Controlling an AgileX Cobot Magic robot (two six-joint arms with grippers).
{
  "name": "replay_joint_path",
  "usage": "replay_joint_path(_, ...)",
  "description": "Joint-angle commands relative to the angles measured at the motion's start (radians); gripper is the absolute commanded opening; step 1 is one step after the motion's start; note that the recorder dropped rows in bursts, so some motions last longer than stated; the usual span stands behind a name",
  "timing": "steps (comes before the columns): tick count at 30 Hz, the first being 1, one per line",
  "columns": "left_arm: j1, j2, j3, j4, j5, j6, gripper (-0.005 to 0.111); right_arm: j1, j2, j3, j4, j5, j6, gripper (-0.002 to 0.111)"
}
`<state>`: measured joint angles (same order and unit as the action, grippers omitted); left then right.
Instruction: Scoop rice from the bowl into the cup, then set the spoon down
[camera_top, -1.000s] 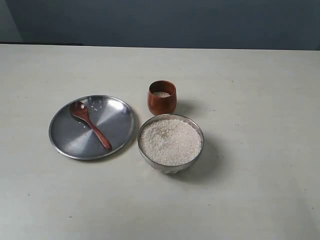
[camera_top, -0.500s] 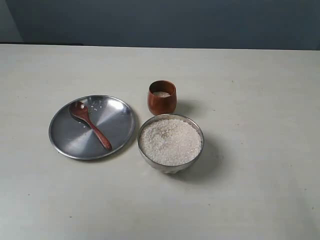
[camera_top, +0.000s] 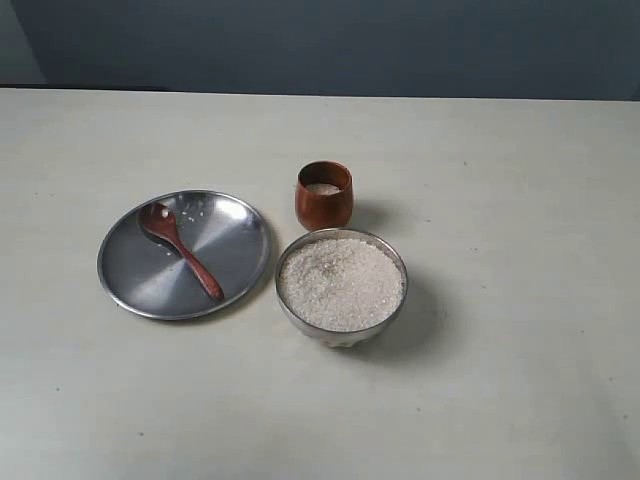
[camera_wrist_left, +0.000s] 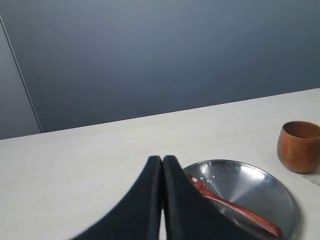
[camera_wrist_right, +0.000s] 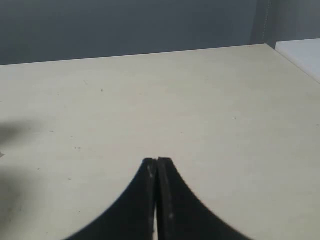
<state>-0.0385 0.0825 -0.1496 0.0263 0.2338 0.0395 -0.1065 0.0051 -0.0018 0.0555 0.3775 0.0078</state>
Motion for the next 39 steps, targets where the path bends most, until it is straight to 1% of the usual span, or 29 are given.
replay_joint_path(1,-0.003,-0.061,0.041,0.002,-0.026,-0.005,0.000,0.003,-0.005,0.002,0.000,-0.012,-0.008,0.000)
replay_joint_path(6,-0.003,-0.082,0.055,0.017,0.018,-0.005,0.000,0.003,-0.005,0.002,0.000,-0.014,-0.008,0.000)
replay_joint_path(19,-0.003,-0.082,0.150,0.014,0.032,-0.005,0.000,0.003,-0.005,0.002,0.000,-0.014,-0.008,0.000)
replay_joint_path(25,-0.003,-0.082,0.150,0.010,0.052,-0.005,0.000,0.003,-0.005,0.002,0.000,-0.012,-0.008,0.000)
replay_joint_path(29,-0.003,-0.082,0.150,0.012,0.105,-0.005,0.000,0.003,-0.005,0.002,0.000,-0.012,-0.008,0.000)
replay_joint_path(39,-0.003,-0.082,0.150,0.012,0.109,-0.003,0.000,0.003,-0.005,0.002,0.000,-0.015,-0.008,0.000)
